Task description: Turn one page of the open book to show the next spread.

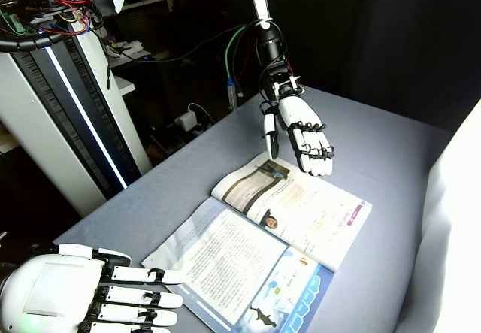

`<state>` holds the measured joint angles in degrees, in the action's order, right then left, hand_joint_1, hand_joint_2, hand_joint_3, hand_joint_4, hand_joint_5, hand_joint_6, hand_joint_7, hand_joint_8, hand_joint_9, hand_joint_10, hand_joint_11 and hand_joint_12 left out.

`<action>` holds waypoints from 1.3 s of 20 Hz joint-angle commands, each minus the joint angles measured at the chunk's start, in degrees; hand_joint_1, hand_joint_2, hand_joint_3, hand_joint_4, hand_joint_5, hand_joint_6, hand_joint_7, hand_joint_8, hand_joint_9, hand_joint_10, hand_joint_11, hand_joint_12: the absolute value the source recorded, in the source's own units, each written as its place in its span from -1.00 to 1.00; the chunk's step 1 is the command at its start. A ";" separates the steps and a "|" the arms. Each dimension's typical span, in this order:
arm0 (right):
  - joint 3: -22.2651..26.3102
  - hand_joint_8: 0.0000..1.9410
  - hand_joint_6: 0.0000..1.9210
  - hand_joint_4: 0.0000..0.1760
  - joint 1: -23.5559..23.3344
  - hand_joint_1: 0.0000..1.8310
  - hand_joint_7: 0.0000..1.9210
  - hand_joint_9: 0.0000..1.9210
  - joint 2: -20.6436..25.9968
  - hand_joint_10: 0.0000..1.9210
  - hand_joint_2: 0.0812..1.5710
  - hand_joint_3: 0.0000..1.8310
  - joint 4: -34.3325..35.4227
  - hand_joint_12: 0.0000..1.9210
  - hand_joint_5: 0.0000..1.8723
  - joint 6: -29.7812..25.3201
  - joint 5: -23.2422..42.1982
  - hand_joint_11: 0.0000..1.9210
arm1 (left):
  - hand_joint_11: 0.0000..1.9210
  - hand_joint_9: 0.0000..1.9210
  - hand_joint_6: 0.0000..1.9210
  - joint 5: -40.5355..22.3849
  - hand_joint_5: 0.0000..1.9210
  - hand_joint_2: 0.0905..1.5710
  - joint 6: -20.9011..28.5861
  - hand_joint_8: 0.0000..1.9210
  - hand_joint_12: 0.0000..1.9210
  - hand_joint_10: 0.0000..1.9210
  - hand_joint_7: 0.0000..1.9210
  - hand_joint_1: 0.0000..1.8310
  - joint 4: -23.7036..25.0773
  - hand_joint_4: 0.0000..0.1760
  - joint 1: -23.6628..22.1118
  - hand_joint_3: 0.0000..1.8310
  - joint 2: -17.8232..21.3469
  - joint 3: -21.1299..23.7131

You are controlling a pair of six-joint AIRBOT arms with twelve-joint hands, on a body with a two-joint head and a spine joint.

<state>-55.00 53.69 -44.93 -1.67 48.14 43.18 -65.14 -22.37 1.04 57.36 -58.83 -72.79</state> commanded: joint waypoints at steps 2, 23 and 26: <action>-0.21 -1.00 -1.00 -1.00 -1.00 -0.77 -1.00 -1.00 0.03 -1.00 0.49 -0.97 0.68 -1.00 -1.00 -0.01 5.91 -1.00 | -1.00 -1.00 -1.00 -6.61 -1.00 0.59 0.38 -1.00 -1.00 -1.00 -1.00 -0.63 -1.40 -0.27 -0.29 -0.96 -0.10 -0.09; -8.15 -1.00 -1.00 -1.00 -10.27 -0.92 -1.00 -1.00 -11.61 -1.00 0.42 -1.00 -24.96 -1.00 -1.00 -16.75 -14.38 -1.00 | -1.00 -1.00 -1.00 -10.78 -1.00 0.61 -1.56 -1.00 -1.00 -1.00 -1.00 -0.59 -7.05 -1.00 5.03 -1.00 4.73 2.91; -9.17 -1.00 -1.00 -1.00 -10.28 -0.96 -1.00 -1.00 -13.45 -1.00 0.42 -1.00 -25.04 -1.00 -1.00 -16.88 -14.48 -1.00 | -1.00 -1.00 -1.00 -11.02 -1.00 0.61 -1.62 -1.00 -1.00 -1.00 -1.00 -0.55 -7.66 -1.00 6.06 -1.00 4.91 3.20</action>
<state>-64.27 44.10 -58.35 -27.27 31.70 24.86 -69.30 -24.08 -5.06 63.64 -54.46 -69.71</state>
